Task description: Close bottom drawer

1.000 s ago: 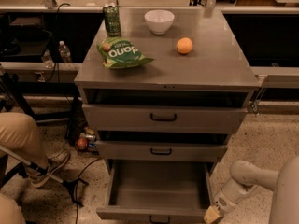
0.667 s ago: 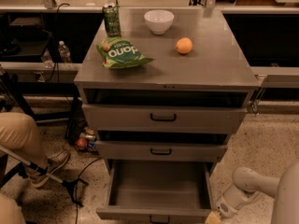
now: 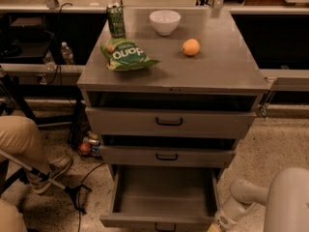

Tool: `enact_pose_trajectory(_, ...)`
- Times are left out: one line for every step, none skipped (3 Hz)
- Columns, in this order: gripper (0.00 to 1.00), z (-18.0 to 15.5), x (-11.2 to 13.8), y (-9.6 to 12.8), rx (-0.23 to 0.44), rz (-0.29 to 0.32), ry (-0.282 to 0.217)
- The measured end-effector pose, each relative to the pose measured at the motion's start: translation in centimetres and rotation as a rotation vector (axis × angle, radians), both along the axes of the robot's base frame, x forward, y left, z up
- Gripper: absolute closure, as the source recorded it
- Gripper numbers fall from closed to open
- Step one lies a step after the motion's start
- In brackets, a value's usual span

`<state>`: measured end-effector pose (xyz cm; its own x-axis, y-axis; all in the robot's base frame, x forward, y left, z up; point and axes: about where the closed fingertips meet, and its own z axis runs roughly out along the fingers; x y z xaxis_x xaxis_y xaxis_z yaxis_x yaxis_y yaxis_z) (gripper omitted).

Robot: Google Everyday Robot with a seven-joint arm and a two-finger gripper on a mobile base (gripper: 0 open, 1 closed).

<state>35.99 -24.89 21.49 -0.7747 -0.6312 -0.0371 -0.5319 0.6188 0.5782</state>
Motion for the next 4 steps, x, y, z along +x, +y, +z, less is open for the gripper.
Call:
enact_pose_trajectory(1.00,-2.7,0.0,1.0,0.000,0.022,0.006)
enact_pose_trajectory(1.00,-4.4,-0.3,1.6,-0.001,0.034,-0.010)
enact_pose_trajectory(1.00,-5.0,-0.4,1.9,0.004,0.041,-0.042)
enact_pose_trajectory(1.00,-5.0,1.5,3.4,0.001,0.059,-0.162)
